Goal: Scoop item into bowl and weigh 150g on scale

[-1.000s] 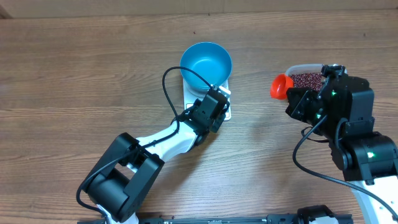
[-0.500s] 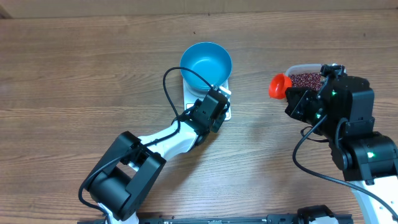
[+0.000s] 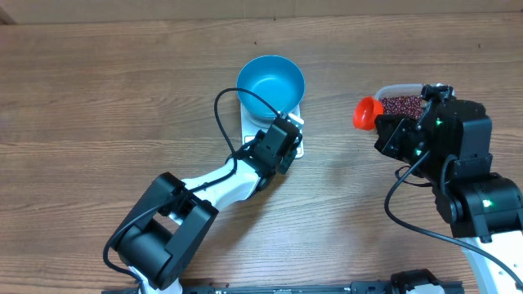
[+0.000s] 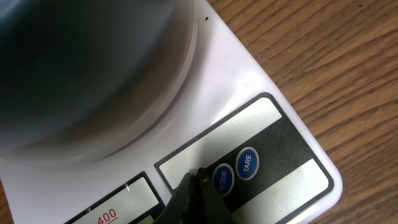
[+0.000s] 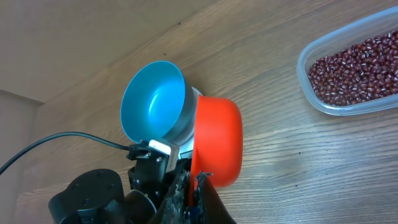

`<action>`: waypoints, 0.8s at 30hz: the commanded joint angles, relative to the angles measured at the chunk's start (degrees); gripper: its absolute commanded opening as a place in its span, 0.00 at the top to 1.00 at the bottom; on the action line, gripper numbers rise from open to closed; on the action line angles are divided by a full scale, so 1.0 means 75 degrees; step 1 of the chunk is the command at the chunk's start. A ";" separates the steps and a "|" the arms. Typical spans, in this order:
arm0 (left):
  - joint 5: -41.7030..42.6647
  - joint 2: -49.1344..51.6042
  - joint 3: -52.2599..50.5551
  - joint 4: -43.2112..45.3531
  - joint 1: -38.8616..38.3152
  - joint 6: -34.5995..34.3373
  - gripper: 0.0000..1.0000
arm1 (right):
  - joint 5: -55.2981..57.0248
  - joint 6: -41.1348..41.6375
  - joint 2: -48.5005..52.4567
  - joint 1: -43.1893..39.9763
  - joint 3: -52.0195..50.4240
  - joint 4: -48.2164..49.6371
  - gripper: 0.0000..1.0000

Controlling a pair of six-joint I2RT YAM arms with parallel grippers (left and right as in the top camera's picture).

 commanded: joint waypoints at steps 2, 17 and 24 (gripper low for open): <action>-0.0003 0.0195 0.0248 -0.0256 -0.0114 0.0087 0.96 | -0.0006 0.0015 0.0009 0.0029 0.0230 0.0052 0.96; -0.0052 0.0102 0.0382 -0.0504 -0.0114 0.0082 0.96 | -0.0006 0.0015 0.0009 0.0029 0.0230 0.0050 0.96; -0.0052 0.0073 0.0443 -0.0513 -0.0099 0.0079 0.96 | -0.0009 0.0015 0.0009 0.0029 0.0230 0.0050 0.96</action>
